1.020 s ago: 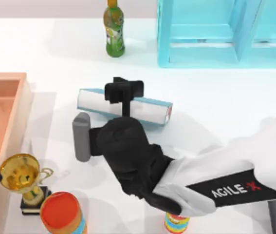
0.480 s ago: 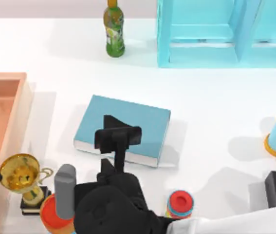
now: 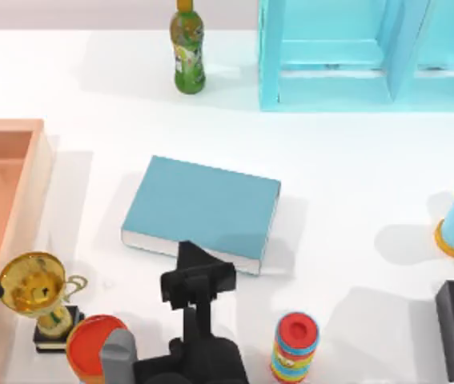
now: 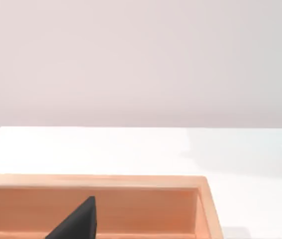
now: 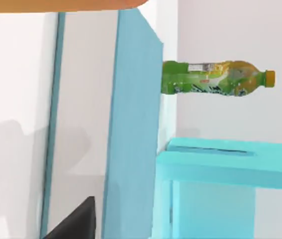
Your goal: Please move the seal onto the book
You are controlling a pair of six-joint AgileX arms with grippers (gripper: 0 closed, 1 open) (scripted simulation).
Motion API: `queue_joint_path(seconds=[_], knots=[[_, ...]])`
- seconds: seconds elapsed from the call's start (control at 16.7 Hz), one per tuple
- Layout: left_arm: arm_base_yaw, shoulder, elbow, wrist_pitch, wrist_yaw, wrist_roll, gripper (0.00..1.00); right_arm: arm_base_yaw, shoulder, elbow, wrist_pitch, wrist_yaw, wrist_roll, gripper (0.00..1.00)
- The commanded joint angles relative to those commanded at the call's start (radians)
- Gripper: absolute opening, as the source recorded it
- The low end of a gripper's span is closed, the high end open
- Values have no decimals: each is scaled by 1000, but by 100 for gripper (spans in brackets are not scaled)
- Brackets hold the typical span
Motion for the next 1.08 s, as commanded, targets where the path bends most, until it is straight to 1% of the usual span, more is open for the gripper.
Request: queue_joint_path(seconds=[0.3,0.54,0.78,1.08], knots=[[0,0,0,0,0,0,100,-11,-31,-6,-4,-16,13,100],[0,0,0,0,0,0,100,-93,-189,-61,-38,-90,94,100],[0,0,0,0,0,0,100,-273,-436,-172,-112,-219,227,100],[0,0,0,0,0,0,100,-571,-814,-368,-241,-436,430,100]])
